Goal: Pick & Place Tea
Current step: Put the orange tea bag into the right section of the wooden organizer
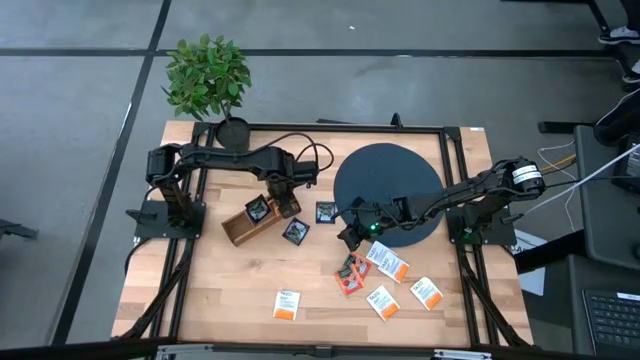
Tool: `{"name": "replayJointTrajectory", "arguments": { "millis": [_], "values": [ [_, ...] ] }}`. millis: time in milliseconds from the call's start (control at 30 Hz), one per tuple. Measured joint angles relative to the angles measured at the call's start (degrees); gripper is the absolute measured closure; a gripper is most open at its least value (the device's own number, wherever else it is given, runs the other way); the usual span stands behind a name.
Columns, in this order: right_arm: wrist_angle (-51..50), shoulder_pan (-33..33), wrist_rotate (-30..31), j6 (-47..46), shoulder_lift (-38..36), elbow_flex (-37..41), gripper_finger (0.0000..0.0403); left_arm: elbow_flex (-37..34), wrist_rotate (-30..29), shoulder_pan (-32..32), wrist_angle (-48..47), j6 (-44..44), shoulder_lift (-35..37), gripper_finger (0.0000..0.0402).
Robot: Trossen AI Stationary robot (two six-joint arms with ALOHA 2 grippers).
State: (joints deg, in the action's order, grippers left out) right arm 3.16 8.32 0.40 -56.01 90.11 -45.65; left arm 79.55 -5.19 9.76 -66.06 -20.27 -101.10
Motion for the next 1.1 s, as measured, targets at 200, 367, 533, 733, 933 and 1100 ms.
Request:
{"name": "replayJointTrajectory", "arguments": {
  "millis": [200,367,533,733,933,1100],
  "values": [
    [0.0,0.0,0.0,0.0,0.0,0.0,0.0304,0.0,0.0,0.1,0.3,0.0,0.0,0.0375],
    [0.0,0.0,0.0,0.0,0.0,0.0,0.0304,0.0,-1.0,0.1,0.3,0.9,0.0,0.0397],
    [0.0,0.0,0.0,0.1,0.0,0.0,0.0304,0.0,0.9,0.1,0.0,0.7,0.0,0.04],
    [0.0,0.0,0.0,0.7,0.0,0.0,0.0304,0.0,3.2,0.2,-2.4,-0.6,0.0,0.04],
    [0.1,0.0,0.0,0.8,0.0,0.0,0.0304,0.0,3.2,0.5,-1.2,-0.8,-0.2,0.04],
    [0.5,0.0,0.0,0.7,0.0,0.0,0.0304,0.0,3.3,1.3,-1.2,-1.5,-1.7,0.0399]
  ]
}}
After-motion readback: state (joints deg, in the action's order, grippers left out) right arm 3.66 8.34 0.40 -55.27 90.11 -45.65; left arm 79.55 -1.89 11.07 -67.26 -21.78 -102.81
